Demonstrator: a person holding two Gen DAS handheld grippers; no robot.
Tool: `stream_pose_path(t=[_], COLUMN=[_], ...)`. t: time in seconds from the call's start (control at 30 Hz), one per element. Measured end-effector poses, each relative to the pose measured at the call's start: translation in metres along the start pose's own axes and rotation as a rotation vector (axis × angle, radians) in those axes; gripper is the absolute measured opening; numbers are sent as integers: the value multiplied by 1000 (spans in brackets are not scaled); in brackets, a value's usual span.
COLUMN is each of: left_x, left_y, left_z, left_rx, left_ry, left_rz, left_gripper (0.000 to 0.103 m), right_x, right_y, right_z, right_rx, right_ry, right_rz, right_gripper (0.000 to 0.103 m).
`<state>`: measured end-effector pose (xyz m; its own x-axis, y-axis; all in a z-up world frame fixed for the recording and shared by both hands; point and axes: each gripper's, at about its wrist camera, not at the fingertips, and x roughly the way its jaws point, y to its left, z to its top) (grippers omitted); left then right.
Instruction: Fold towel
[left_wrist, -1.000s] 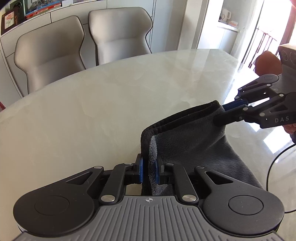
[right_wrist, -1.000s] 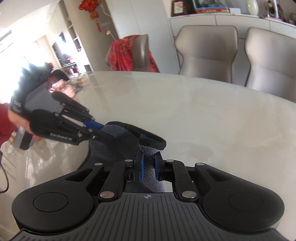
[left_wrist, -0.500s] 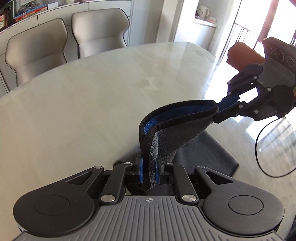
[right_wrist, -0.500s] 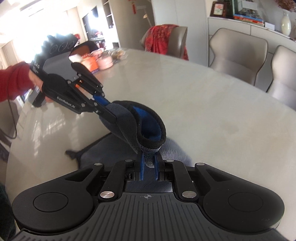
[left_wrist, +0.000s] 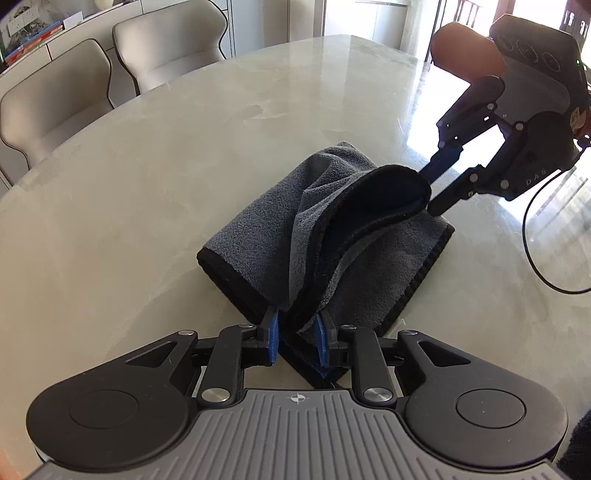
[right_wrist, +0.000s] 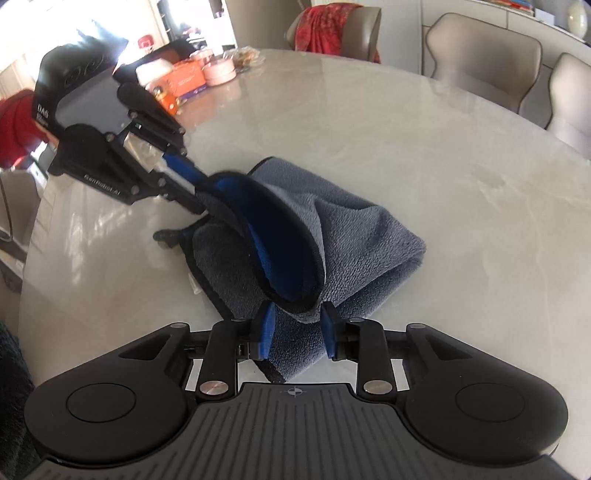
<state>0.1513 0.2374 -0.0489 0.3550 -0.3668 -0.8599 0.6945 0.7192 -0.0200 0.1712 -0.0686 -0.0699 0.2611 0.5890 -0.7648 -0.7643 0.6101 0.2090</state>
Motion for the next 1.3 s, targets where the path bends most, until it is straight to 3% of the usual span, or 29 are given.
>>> stream_pose_path(t=[0.07, 0.23, 0.33, 0.4, 0.43, 0.47, 0.5, 0.63, 0.7, 0.73, 0.8, 0.9, 0.93, 1.03, 1.13, 1.2, 1.3], left_x=[-2, -4, -5, -2, 1, 1, 8, 27, 25, 23, 20, 18, 17, 13, 8, 8, 13], left_y=[7, 14, 11, 5, 3, 1, -2, -20, -24, -25, -24, -22, -20, -12, 5, 14, 22], left_z=[-3, 0, 9, 14, 15, 16, 16, 13, 11, 10, 7, -2, -5, -8, -6, -2, 5], left_rx=[-46, -220, -222, -226, -227, -227, -220, -158, -147, -153, -164, -179, -187, -237, -341, -405, -462], left_ry=[-18, -93, -141, -161, -159, -150, -127, -49, -29, -21, -5, 30, 35, 25, -20, -47, -58], left_rz=[-20, -51, -41, -44, -53, -59, -65, -28, -42, -60, -72, -72, -79, -79, -93, -99, -113], left_gripper=[31, 33, 35, 45, 45, 45, 45, 40, 25, 25, 25, 25, 25, 27, 33, 46, 51], right_x=[-11, -15, -1, 8, 12, 18, 24, 21, 11, 5, -3, 6, 11, 15, 7, 3, 4], right_y=[-2, -8, -9, -4, -1, 4, 9, 22, 29, 33, 44, 51, 51, 51, 43, 39, 35], right_z=[0, 2, -1, -4, -4, -6, -7, -8, -6, -5, -5, -15, -20, -26, -19, -13, -4], right_rx=[30, 125, 190, 188, 175, 155, 137, 91, 49, 22, -61, -129, -144, -165, -91, -36, 14], right_ry=[-37, -123, -106, -88, -71, -39, -11, -24, -49, -55, -20, 99, 154, 211, 142, 72, -20], right_rz=[19, 8, -9, -23, -44, -83, -117, -189, -206, -209, -204, -214, -198, -178, -165, -162, -154], right_gripper=[33, 39, 39, 39, 38, 30, 13, 9, 9, 9, 9, 11, 11, 13, 21, 33, 34])
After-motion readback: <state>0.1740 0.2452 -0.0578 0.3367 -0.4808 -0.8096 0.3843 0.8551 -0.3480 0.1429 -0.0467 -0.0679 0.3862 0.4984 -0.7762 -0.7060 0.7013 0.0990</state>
